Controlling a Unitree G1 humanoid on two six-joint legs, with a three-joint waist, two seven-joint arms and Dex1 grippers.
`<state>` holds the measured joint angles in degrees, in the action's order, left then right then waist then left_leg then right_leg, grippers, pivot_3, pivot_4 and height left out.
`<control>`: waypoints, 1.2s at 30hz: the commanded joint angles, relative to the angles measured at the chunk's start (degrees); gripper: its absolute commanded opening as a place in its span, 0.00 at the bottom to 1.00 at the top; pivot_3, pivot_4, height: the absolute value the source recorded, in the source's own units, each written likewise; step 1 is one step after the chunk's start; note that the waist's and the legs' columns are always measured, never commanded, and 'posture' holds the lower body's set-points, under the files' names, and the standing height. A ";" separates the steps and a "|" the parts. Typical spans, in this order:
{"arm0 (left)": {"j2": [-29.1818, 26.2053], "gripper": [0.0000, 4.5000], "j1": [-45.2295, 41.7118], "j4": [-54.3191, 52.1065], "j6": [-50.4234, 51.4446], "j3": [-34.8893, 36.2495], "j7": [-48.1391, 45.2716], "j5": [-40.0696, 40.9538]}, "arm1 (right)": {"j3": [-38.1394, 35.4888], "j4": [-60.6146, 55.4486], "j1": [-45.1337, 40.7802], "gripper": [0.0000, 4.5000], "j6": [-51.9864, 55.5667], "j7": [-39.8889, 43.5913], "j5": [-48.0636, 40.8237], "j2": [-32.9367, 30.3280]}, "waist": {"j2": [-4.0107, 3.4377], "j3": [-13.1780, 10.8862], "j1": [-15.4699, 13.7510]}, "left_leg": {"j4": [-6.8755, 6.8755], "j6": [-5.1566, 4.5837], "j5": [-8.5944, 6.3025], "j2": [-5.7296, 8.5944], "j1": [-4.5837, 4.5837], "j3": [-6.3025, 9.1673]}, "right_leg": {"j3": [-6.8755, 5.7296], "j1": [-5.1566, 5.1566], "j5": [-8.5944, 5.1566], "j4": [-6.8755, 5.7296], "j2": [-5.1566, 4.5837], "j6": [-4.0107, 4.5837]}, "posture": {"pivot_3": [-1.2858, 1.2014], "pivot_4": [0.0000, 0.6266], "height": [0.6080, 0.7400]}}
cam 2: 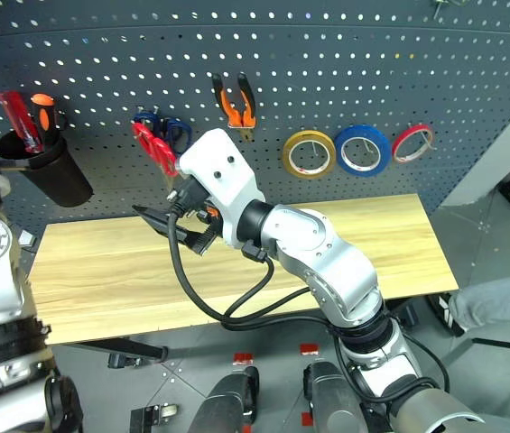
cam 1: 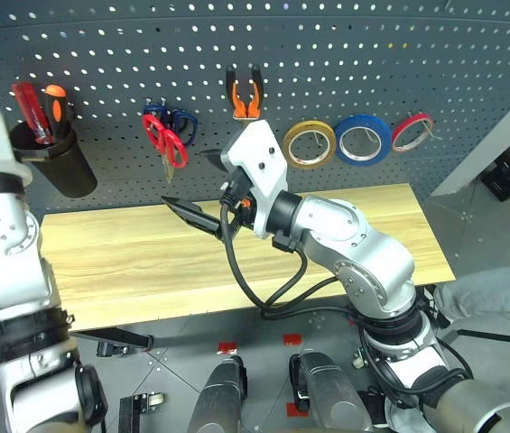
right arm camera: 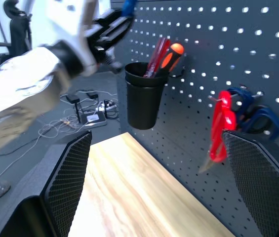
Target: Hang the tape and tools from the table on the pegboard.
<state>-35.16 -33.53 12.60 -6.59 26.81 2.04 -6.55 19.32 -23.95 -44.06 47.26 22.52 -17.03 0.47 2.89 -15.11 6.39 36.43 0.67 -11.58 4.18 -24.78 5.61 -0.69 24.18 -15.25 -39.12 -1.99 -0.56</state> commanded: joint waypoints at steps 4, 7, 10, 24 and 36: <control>-3.18 0.10 -10.18 17.12 -12.72 -3.18 3.44 -0.36 | 0.11 -0.82 -1.81 1.00 -1.13 -0.11 -0.31 1.12 | 0.05 0.10 0.39 | 0.07 -0.01 0.00 0.03 -0.01 -0.05 | 0.07 0.01 0.02 0.00 -0.02 -0.03 | 0.42 0.29 1.00; -2.85 0.10 -12.09 21.50 -15.07 -3.68 4.35 0.44 | 0.51 -0.74 -1.73 1.00 -1.21 -0.16 -0.17 1.25 | 0.05 0.12 0.86 | 0.08 0.00 0.00 0.02 -0.03 -0.04 | 0.04 0.06 0.02 -0.07 -0.01 -0.03 | 0.42 0.29 1.00; -2.22 0.10 -10.31 21.13 -15.85 -3.48 5.34 1.13 | 0.74 -0.92 -1.66 1.00 -1.07 -0.27 -0.09 1.34 | 0.06 0.18 1.94 | 0.09 0.00 0.00 0.03 -0.03 -0.05 | 0.08 0.06 0.02 -0.06 -0.02 -0.03 | 0.41 0.29 1.00; 0.42 0.46 0.11 5.99 -8.55 0.33 10.68 4.33 | 0.97 -0.03 -1.28 1.00 -2.00 0.19 0.16 0.65 | 0.05 0.44 3.16 | 0.57 -0.19 -0.10 0.03 -0.02 -0.03 | 0.10 0.16 0.02 -0.86 -0.02 -0.03 | 0.42 0.29 1.00; 4.08 0.88 4.40 -7.49 -0.88 -6.77 1.91 7.17 | 1.22 0.46 0.12 1.00 -3.82 0.26 1.18 -1.07 | 0.04 1.81 3.12 | 0.57 -0.19 -0.08 0.05 -0.02 -0.01 | 0.09 0.14 0.02 -0.85 -0.02 -0.03 | 0.42 0.24 1.00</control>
<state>-31.05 -30.05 10.42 -8.53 21.65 7.06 -0.41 20.55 -22.19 -43.93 45.32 22.54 -16.42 -0.60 2.93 -13.31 9.50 36.99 0.48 -11.66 4.23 -24.80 5.59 -0.58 24.32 -15.23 -39.95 -2.01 -0.59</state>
